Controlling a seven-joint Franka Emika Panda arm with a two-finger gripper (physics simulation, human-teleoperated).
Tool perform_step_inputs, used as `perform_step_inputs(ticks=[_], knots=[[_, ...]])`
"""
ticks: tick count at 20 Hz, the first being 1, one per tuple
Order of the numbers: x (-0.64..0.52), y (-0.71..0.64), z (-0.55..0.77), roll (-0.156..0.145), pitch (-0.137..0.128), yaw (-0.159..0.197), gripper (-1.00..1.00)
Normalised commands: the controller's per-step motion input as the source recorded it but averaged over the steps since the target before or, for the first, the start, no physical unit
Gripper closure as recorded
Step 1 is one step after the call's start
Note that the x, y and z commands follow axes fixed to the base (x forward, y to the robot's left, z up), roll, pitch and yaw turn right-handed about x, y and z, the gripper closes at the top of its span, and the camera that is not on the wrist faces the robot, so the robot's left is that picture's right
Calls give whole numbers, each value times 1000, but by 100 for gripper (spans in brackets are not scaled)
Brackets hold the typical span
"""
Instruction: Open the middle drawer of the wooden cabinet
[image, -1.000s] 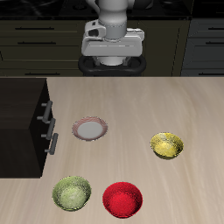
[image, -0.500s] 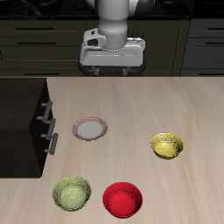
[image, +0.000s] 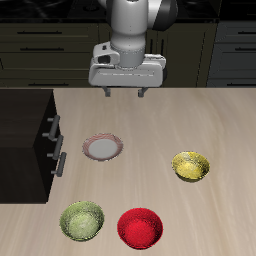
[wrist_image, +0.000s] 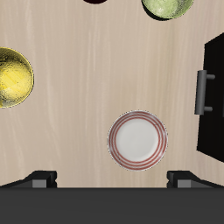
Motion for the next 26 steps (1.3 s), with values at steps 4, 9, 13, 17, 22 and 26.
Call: perform_step_inputs(ticks=[4, 9, 13, 17, 22, 26], knots=[[145, -42, 16, -20, -29, 20, -100], [239, 20, -7, 14, -24, 24, -100], [248, 23, 8, 9, -29, 8, -100], [247, 1, 46, 67, -10, -50, -100], [154, 2, 25, -15, 11, -5, -100], [186, -82, 66, -42, 0, -18, -100]])
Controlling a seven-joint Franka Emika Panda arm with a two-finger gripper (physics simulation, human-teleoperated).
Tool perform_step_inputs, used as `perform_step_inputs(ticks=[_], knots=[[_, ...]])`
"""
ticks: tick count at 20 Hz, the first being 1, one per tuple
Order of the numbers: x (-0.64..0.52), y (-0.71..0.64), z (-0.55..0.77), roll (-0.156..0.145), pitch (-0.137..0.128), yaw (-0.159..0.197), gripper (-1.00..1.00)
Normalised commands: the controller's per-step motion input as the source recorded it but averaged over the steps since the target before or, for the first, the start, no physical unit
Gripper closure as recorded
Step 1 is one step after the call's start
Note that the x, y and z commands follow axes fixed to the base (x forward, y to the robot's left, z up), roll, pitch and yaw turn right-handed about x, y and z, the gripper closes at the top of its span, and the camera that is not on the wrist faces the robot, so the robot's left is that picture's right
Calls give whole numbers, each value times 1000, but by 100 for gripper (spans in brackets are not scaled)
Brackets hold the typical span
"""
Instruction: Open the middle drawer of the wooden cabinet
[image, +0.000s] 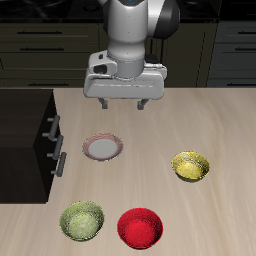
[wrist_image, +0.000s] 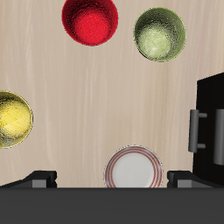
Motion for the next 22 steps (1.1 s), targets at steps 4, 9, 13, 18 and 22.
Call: perform_step_inputs(ticks=[4, 9, 13, 18, 22], knots=[[203, -185, 3, -43, 13, -6, -100], [119, -98, 48, -16, -17, -5, -100], [90, 14, 82, 10, -27, 8, -100], [4, 57, 70, 17, -4, -12, -100], [-1, -3, 21, -3, -6, 5, -100]])
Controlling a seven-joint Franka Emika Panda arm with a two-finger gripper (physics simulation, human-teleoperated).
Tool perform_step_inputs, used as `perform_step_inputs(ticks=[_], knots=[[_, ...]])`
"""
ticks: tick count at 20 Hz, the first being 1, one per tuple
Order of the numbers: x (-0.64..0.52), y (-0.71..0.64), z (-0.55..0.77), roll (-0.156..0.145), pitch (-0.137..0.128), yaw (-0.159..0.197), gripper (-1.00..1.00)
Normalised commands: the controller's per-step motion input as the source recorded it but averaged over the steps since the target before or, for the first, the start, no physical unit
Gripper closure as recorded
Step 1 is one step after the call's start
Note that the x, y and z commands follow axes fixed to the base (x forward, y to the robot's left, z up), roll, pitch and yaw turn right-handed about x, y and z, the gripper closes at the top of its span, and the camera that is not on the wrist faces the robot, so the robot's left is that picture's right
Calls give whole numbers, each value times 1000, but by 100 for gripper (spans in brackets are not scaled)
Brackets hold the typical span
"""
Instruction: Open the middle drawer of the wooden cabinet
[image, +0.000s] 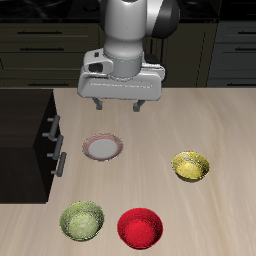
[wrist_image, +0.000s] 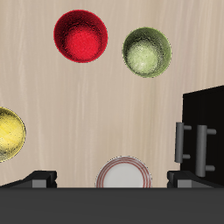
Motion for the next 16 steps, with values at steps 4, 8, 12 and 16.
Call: perform_step_inputs(ticks=[4, 8, 12, 16], knots=[[-31, -54, -70, -42, -4, 33, -100], [-15, -67, -82, -32, 18, 11, -100], [-34, -33, -101, -40, 16, 15, -100], [23, -144, -41, -109, -13, 86, -100]])
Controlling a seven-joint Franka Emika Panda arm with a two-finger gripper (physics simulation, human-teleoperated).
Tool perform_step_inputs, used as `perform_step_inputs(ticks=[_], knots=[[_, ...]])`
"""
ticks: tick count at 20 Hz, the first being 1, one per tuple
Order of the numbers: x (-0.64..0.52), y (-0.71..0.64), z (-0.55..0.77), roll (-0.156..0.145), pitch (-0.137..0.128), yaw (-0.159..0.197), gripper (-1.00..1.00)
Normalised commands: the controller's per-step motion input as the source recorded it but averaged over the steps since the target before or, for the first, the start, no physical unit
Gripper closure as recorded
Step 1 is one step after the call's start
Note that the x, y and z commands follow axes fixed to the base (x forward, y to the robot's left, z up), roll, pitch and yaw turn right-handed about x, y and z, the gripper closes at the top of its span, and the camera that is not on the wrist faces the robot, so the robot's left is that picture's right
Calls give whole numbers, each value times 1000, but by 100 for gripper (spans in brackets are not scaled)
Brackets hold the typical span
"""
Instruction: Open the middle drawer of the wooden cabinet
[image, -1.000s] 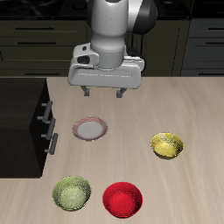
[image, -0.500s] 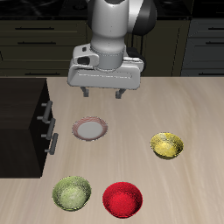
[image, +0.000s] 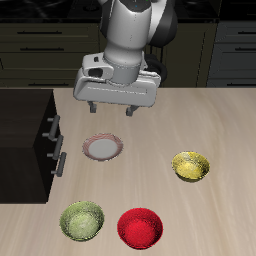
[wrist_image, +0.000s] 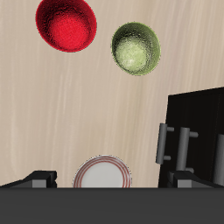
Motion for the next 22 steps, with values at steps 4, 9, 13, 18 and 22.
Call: perform_step_inputs(ticks=[4, 9, 13, 18, 22], knots=[[-44, -288, 130, -209, -6, 76, -100], [-59, -229, 170, -164, -57, 91, -100], [-68, -229, 48, -138, 7, 22, -100], [-18, -86, -92, -46, 11, 45, -100], [12, -15, -259, -23, 23, 38, -100]])
